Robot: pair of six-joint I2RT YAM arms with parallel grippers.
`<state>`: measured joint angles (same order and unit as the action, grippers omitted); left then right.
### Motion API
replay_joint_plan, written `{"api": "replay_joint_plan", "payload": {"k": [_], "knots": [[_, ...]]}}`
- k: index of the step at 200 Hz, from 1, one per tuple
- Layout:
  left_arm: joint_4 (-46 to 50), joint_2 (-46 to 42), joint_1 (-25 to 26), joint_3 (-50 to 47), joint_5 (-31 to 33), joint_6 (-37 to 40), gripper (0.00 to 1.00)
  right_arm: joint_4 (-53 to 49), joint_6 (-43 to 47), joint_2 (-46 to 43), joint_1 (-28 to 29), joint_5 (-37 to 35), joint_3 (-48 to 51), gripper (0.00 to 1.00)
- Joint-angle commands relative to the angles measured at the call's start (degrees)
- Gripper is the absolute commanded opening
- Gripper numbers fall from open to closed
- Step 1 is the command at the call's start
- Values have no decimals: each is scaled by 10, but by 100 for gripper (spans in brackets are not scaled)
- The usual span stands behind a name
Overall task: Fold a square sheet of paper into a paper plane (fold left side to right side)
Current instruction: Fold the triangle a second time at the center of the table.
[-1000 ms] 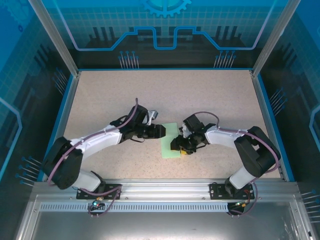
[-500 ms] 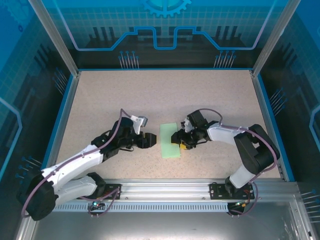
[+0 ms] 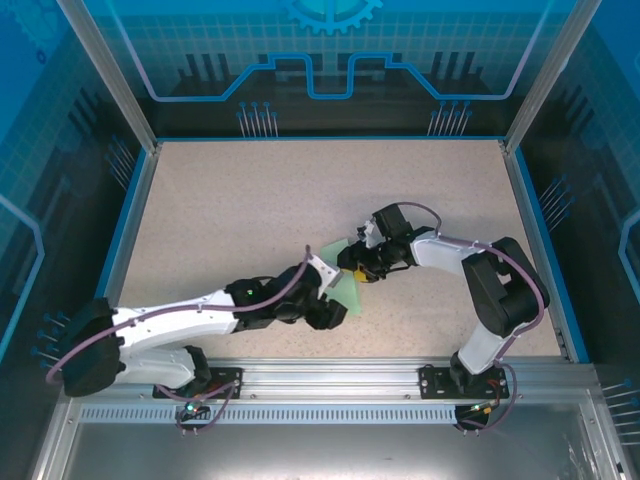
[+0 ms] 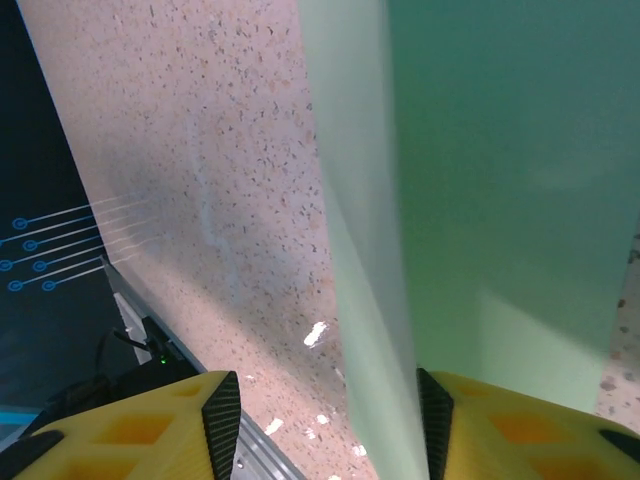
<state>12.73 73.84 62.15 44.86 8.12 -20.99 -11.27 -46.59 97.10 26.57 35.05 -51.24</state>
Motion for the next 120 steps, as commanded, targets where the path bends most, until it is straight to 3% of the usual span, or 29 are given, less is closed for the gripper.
{"api": "replay_joint_plan", "payload": {"k": [1,120], "knots": [[23,42,31,40,98,18,65,-2,-13,-11,-8,22,-17,52],[80,219,61,155,174,-18,70,2,-21,-10,-8,13,-18,52]]}}
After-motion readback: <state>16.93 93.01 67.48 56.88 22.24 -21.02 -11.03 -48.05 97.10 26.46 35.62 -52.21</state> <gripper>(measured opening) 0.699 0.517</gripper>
